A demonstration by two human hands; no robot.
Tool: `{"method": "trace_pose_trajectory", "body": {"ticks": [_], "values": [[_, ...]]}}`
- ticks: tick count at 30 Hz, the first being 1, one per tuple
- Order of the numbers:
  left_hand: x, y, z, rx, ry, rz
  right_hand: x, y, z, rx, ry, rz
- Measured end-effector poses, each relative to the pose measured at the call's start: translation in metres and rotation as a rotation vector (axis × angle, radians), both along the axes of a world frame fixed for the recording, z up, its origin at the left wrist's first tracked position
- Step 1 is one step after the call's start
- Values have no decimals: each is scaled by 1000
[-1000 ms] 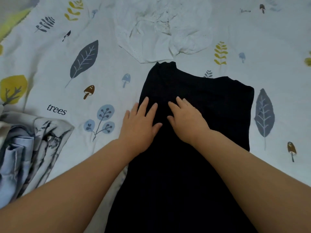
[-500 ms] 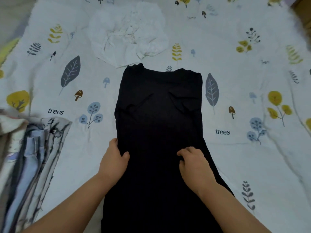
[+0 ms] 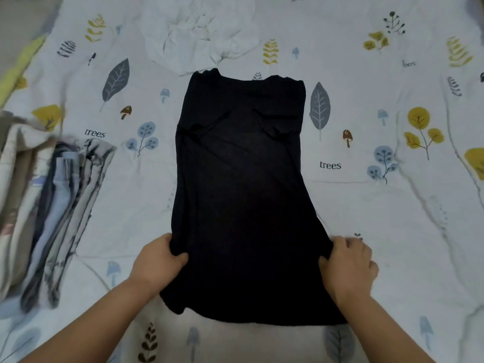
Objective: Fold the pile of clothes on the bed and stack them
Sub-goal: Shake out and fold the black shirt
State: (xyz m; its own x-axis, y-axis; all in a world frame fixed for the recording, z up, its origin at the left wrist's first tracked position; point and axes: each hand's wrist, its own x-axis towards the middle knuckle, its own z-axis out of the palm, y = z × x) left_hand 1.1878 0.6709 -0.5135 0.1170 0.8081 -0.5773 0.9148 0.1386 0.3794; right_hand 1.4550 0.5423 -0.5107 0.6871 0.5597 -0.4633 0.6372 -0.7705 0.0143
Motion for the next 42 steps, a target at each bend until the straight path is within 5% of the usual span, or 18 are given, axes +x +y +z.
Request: {"method": "trace_pose_trajectory", "body": {"ticks": [3,7,12,15,20,26,35,42], "values": [[-6,-17,11,5,48,-19,5,-12,2,-26,19,24],[-6,-39,27,24,23,23,1,-18,16,183,176,-4],[15,-64,47,295,11,-67,-21,-19,38,397,195,96],[30,-77,53,366,-37,-226,-40,-15,50,523,401,207],[35,-80,49,188,-152,-333,-53,-16,46,440,827,246],[11,-61,24,367,-82,-282,-24,-25,21,442,414,279],[18,-63,3,342,136,-727,-55,-28,-5,180,250,603],[-19,-63,10,373,196,-807,-59,-32,-4,399,172,680]]}}
